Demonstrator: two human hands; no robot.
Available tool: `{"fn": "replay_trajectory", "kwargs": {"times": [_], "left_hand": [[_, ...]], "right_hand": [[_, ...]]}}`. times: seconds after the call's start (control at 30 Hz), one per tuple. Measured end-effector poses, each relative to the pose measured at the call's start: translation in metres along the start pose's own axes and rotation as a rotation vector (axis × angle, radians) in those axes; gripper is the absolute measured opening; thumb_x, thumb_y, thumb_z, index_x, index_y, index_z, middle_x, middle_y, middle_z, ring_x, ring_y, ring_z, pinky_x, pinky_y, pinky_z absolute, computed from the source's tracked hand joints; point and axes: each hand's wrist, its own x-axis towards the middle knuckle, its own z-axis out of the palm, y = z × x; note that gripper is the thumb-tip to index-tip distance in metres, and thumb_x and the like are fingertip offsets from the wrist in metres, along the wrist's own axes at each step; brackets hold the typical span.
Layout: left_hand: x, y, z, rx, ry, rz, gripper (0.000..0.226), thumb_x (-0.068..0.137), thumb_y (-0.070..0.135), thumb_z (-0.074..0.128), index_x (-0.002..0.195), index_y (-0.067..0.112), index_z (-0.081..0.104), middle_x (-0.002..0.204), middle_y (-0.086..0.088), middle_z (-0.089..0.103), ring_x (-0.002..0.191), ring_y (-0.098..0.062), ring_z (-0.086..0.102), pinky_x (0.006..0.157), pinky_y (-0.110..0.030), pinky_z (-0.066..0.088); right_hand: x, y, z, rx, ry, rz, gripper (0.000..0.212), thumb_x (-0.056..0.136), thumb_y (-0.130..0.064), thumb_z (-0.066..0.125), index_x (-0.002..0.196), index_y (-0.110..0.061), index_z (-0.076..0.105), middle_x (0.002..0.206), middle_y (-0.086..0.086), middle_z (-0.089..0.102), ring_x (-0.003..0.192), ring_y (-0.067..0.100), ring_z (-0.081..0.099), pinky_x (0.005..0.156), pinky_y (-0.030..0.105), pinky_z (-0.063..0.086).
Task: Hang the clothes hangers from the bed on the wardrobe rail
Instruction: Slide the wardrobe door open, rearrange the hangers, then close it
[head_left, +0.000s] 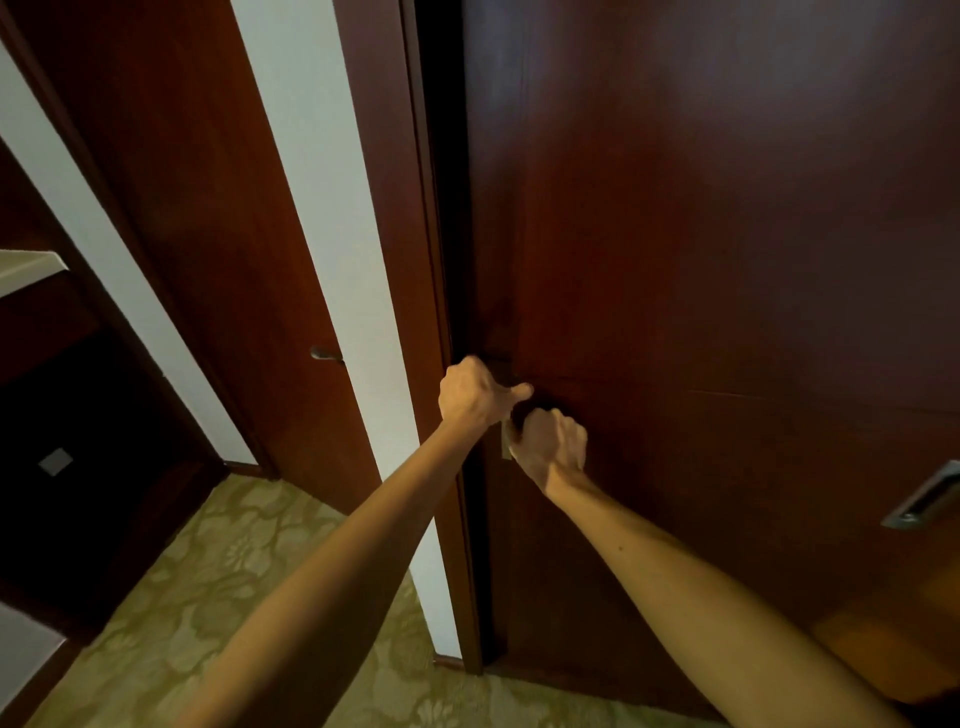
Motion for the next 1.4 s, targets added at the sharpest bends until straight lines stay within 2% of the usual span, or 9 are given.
{"fn": "replay_trajectory", "kwargs": {"times": [0.1,0.3,0.47,0.6,0.7,0.83,1.0,1.17,1.4], "left_hand": [[0.001,0.001,0.001,0.068,-0.016,0.075,0.045,0.077,0.050,0.082,0.089,0.011,0.064,0.079,0.000,0.066,0.054,-0.005,0.054,0.050,-0.019,0.045],[0.007,0.003,0.001,0.173,-0.054,0.267,0.043,0.080,0.051,0.079,0.072,0.017,0.054,0.067,0.001,0.061,0.055,-0.010,0.058,0.051,-0.021,0.042],[0.008,0.010,0.010,0.238,-0.085,0.413,0.044,0.082,0.050,0.076,0.085,0.008,0.062,0.075,-0.003,0.066,0.064,-0.018,0.065,0.064,-0.033,0.057],[0.004,0.020,0.020,0.305,-0.075,0.488,0.045,0.086,0.051,0.071,0.075,0.011,0.052,0.064,0.001,0.057,0.056,-0.013,0.055,0.057,-0.027,0.046],[0.000,0.030,0.028,0.335,-0.069,0.539,0.046,0.087,0.051,0.070,0.072,0.011,0.051,0.064,-0.002,0.059,0.056,-0.014,0.055,0.057,-0.026,0.045],[-0.003,0.045,0.045,0.312,-0.100,0.563,0.048,0.085,0.053,0.071,0.072,0.011,0.051,0.067,-0.002,0.060,0.060,-0.017,0.060,0.061,-0.030,0.053],[-0.006,0.067,0.065,0.320,-0.130,0.592,0.055,0.083,0.054,0.072,0.062,0.016,0.039,0.059,0.003,0.047,0.054,-0.014,0.050,0.054,-0.027,0.040],[-0.013,0.094,0.089,0.339,-0.150,0.621,0.058,0.081,0.057,0.073,0.062,0.016,0.039,0.060,0.002,0.047,0.055,-0.016,0.050,0.055,-0.030,0.046],[-0.029,0.134,0.123,0.375,-0.186,0.661,0.052,0.083,0.055,0.072,0.071,0.010,0.051,0.068,-0.005,0.058,0.061,-0.021,0.060,0.060,-0.035,0.056]], "right_hand": [[0.000,0.003,0.001,-0.031,0.027,-0.013,0.046,0.099,-0.052,0.047,0.078,-0.017,0.068,0.080,0.002,0.071,0.077,0.023,0.071,0.062,0.028,0.042],[0.002,0.012,0.006,-0.042,0.056,-0.005,0.052,0.098,-0.058,0.045,0.083,-0.016,0.071,0.078,0.001,0.071,0.073,0.020,0.070,0.068,0.032,0.053],[0.004,0.023,0.004,-0.038,0.048,0.005,0.050,0.096,-0.060,0.048,0.076,-0.018,0.068,0.071,-0.001,0.069,0.066,0.018,0.069,0.064,0.031,0.053],[0.004,0.039,0.003,-0.036,0.061,0.024,0.052,0.093,-0.062,0.049,0.070,-0.020,0.067,0.067,-0.002,0.069,0.064,0.018,0.069,0.067,0.034,0.057],[0.002,0.053,0.001,-0.043,0.079,0.038,0.054,0.092,-0.064,0.048,0.060,-0.022,0.060,0.063,-0.002,0.067,0.060,0.018,0.067,0.062,0.031,0.053],[-0.001,0.076,-0.003,-0.048,0.078,0.052,0.054,0.091,-0.064,0.051,0.055,-0.024,0.056,0.062,-0.002,0.067,0.059,0.018,0.067,0.059,0.029,0.050],[-0.004,0.109,-0.011,-0.075,0.104,0.068,0.056,0.090,-0.065,0.051,0.063,-0.019,0.068,0.066,-0.001,0.070,0.063,0.019,0.069,0.060,0.030,0.052],[-0.011,0.146,-0.019,-0.101,0.102,0.084,0.057,0.090,-0.066,0.049,0.066,-0.018,0.068,0.068,0.000,0.069,0.063,0.020,0.069,0.062,0.034,0.056],[-0.019,0.194,-0.039,-0.133,0.080,0.108,0.060,0.090,-0.067,0.048,0.064,-0.018,0.069,0.066,0.000,0.069,0.064,0.021,0.070,0.055,0.028,0.042]]}}
